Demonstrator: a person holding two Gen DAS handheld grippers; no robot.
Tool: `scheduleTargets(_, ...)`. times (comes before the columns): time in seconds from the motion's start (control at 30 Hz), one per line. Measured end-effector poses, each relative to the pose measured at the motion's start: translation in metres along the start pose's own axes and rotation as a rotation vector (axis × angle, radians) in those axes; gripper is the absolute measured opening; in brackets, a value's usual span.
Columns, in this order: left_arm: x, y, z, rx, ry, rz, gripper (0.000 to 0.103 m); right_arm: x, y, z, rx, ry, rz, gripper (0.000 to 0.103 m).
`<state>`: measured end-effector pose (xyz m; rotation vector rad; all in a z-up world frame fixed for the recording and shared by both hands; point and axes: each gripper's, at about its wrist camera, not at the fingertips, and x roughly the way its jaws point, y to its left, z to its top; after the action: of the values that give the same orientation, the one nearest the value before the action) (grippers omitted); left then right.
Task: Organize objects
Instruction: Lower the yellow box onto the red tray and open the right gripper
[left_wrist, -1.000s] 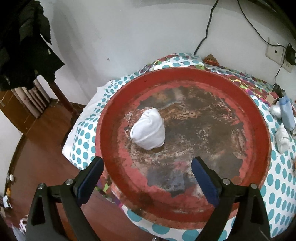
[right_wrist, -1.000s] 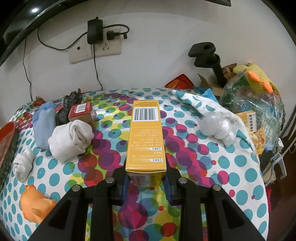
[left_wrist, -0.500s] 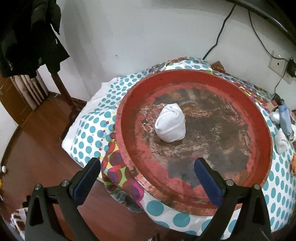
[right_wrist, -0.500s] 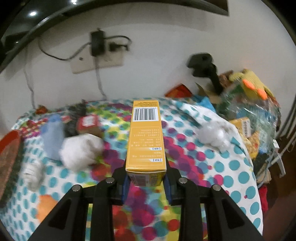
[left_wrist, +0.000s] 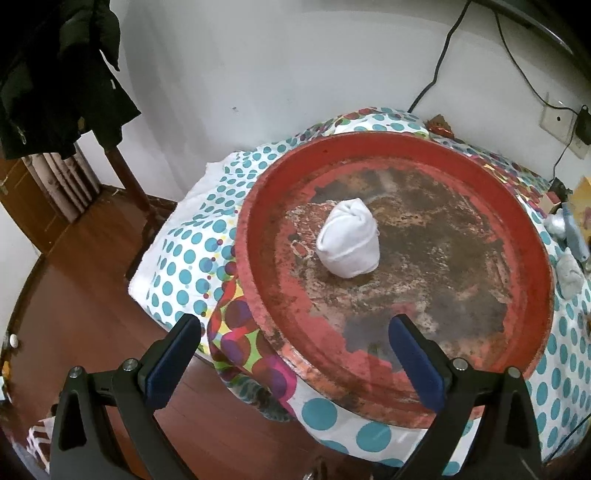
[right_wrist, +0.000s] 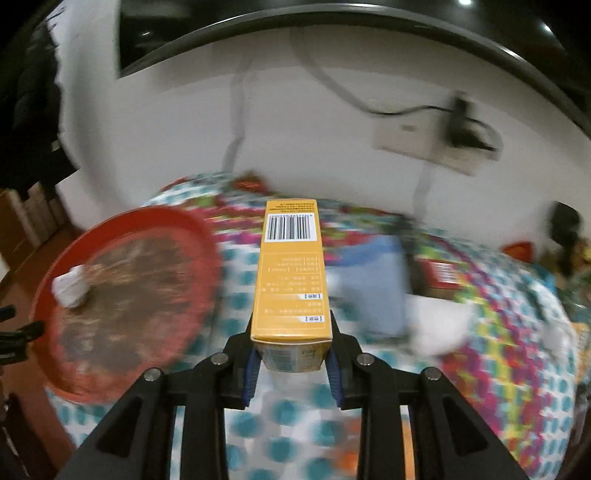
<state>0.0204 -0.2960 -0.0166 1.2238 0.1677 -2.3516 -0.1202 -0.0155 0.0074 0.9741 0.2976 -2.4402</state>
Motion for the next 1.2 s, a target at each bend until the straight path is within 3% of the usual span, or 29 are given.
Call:
scheduleTargets(0.17,0.002,0.001,0.000,-0.004,0.008,-0.004,0.102,0.021,0.069,0.005,-0.068,0.043,0.065,0.030)
scheduleTargets(0.37,0.003,0.003,0.001,-0.015,0.011,-0.010,0.102,0.059,0.104,0.014,-0.110,0.097,0.077,0.030)
scheduleTargets(0.73,0.006,0.005,0.001,-0.025,0.020,-0.015,0.102,0.101,0.123,0.024,-0.129,0.184,0.041,0.030)
scheduleTargets(1.2,0.008,0.003,0.001,-0.019,0.029,-0.018,0.102,0.105,0.138,0.026,-0.136,0.206,0.037,0.031)
